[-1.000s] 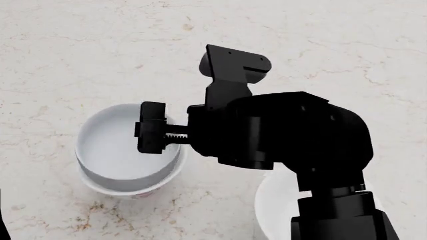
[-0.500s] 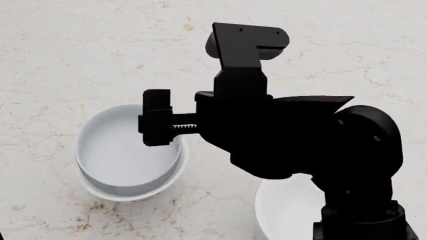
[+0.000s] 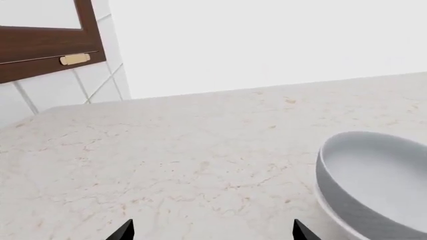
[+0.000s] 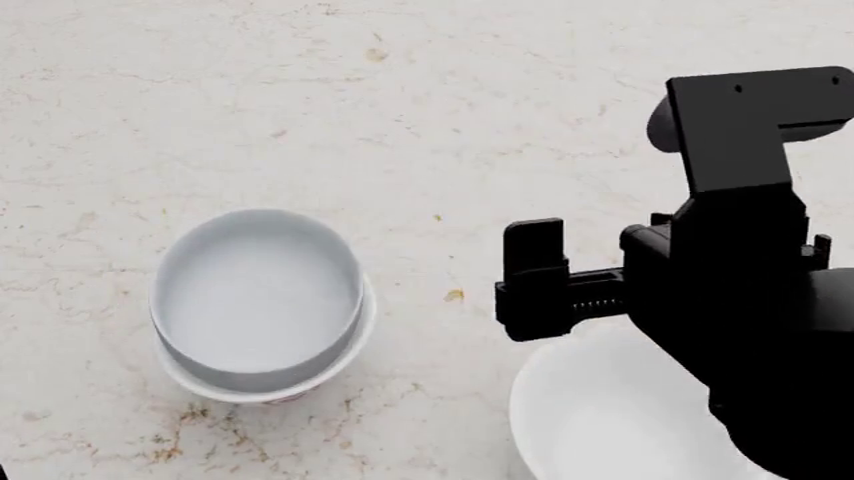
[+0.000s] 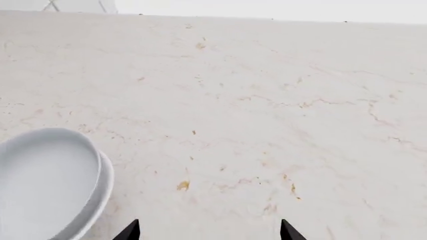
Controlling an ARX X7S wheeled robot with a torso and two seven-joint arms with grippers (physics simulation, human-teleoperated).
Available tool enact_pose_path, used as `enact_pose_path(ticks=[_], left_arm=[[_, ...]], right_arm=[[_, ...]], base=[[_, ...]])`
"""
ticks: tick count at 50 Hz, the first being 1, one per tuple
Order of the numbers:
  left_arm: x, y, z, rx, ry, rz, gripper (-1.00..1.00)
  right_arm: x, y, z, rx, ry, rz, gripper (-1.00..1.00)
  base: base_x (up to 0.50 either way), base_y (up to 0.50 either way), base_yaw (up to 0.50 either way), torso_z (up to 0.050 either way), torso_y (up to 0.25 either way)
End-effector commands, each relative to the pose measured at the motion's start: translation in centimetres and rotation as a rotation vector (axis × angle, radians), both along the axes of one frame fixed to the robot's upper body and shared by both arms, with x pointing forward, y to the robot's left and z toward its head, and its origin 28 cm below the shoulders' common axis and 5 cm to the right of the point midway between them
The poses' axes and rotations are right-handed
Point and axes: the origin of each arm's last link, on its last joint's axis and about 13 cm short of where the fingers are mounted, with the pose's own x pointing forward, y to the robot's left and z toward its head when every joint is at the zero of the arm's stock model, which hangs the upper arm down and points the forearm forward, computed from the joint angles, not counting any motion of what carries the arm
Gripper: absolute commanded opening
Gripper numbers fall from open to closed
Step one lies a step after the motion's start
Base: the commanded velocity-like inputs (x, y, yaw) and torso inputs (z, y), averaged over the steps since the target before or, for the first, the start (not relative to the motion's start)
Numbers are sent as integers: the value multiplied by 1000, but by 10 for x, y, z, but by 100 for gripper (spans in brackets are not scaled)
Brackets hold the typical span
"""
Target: Stack the bowls from largest to smallest.
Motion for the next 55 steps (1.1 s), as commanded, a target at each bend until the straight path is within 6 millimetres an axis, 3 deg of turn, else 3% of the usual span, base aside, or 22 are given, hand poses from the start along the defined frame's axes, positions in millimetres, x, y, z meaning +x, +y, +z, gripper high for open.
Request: enact_pose_path(ticks=[1, 7, 14, 16, 19, 20, 23, 37, 55], left_arm=[[1, 0, 0, 3, -1, -1, 100], [-2, 1, 0, 4, -1, -3, 100], [-7, -2, 4, 6, -9, -27, 100], [4, 1, -4, -8, 6, -1, 100], [-4, 0, -3, 4, 5, -25, 100], [4, -1, -5, -9, 11, 5, 100], [-3, 1, 0, -10, -7, -13, 100], [1, 0, 0, -14, -4, -12, 100], [-3, 2, -2, -18, 1, -8, 100]], right_arm=[[-22, -39, -4, -59, 29, -113, 100], [-31, -55, -8, -70, 50, -163, 100], [-42, -59, -16, -101, 90, -167, 100], [-43, -62, -22, -100, 111, -168, 100], [-45, -66, -22, -100, 118, -181, 100], [-48, -66, -26, -113, 139, -172, 100], [-50, -67, -28, -107, 162, -163, 100], [-38, -62, -47, -131, 268, -132, 100], [-36, -72, -62, -86, 342, -187, 100]], base=[[0, 0, 0, 0, 0], [0, 0, 0, 0, 0], [0, 0, 0, 0, 0], [0, 0, 0, 0, 0], [0, 0, 1, 0, 0], [0, 0, 0, 0, 0], [0, 0, 0, 0, 0], [0, 0, 0, 0, 0], [0, 0, 0, 0, 0]])
